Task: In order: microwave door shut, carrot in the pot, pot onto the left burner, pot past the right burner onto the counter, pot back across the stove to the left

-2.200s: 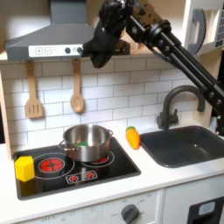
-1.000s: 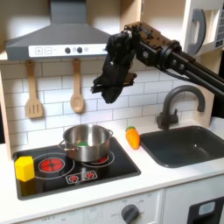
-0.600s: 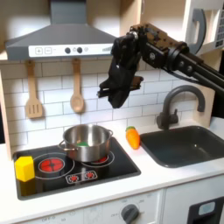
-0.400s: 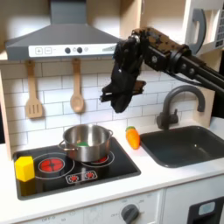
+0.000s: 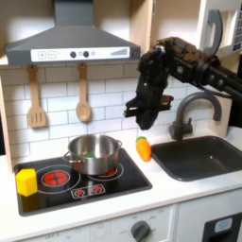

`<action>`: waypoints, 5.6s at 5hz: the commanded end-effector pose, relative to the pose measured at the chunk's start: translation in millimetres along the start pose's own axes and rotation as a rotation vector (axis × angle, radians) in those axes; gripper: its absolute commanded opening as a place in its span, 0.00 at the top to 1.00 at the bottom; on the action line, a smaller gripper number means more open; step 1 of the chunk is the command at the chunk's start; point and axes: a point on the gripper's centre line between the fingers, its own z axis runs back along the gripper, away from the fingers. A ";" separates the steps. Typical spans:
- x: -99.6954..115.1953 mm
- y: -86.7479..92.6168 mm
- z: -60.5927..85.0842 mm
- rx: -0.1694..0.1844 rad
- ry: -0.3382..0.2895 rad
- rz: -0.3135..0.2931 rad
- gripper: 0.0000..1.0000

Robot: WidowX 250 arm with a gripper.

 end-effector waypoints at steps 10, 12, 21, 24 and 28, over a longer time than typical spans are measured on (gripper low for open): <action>-52.4 -137.9 6.0 -0.109 0.141 -0.344 0.00; -42.5 -165.4 5.6 -0.132 0.122 -0.423 0.00; 28.9 -136.8 10.4 -0.148 0.072 -0.260 0.00; 60.2 -126.6 2.3 -0.133 0.050 -0.213 0.00; 97.4 -117.4 -12.4 -0.118 0.071 -0.170 0.00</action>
